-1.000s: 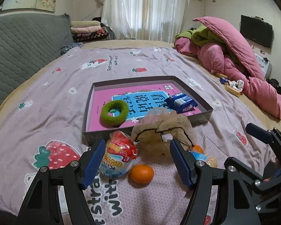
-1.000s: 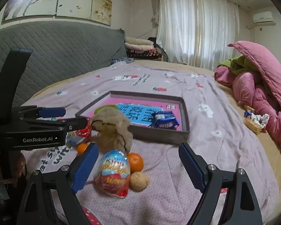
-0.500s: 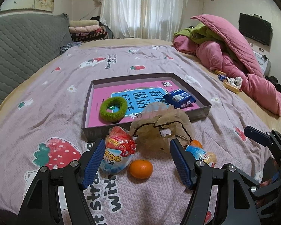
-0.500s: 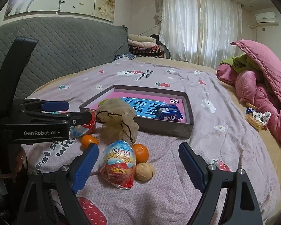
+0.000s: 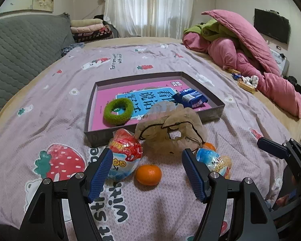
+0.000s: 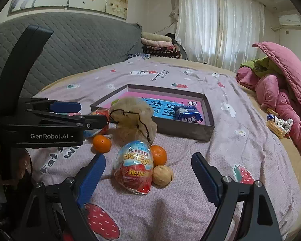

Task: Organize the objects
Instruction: 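Withdraw both open grippers back toward the remaining eggs and oranges, then close the left gripper on the beige mesh bag while the right gripper grasps the large Kinder egg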

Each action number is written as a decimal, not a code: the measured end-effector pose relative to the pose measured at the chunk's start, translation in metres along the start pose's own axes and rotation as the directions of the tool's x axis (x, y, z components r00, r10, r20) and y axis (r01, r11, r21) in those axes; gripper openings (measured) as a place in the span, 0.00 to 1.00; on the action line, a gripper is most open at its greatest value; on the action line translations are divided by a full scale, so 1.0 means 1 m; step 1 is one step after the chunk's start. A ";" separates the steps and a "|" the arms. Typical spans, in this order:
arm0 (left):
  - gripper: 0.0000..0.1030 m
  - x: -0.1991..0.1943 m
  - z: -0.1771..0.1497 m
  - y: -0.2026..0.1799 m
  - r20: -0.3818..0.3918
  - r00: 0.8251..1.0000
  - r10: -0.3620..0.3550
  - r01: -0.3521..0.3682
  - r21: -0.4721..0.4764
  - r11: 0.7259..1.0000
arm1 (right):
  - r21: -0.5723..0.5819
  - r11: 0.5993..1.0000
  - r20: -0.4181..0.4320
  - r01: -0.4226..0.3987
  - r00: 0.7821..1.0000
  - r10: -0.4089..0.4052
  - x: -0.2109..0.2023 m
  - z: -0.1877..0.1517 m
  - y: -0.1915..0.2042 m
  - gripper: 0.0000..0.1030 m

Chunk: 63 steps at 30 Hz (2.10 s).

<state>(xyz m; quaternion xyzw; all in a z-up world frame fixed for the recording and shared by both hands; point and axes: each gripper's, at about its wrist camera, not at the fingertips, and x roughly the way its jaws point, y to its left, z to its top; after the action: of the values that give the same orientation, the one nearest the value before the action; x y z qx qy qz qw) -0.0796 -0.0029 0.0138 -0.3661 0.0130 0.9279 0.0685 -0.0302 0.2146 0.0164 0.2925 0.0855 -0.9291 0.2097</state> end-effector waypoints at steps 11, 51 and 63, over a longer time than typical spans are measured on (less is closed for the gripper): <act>0.71 0.004 -0.003 0.000 -0.014 1.000 0.003 -0.003 0.006 1.000 | -0.018 1.000 -0.025 -0.003 1.000 0.003 0.006 -0.007 0.005 0.85; 0.71 0.045 0.018 -0.005 -0.007 1.000 0.016 -0.016 0.035 0.999 | -0.107 0.994 -0.059 0.024 0.998 -0.030 0.041 -0.021 0.022 0.69; 0.71 0.072 0.028 -0.008 -0.030 0.998 0.058 -0.055 0.085 0.995 | -0.140 0.990 -0.029 0.013 0.999 -0.018 0.044 -0.022 0.024 0.51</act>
<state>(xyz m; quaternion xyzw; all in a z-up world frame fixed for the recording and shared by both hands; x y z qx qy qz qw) -0.1499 0.0152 -0.0149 -0.3773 0.0636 0.9221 0.0573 -0.0413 0.1839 -0.0277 0.2904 0.1558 -0.9179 0.2211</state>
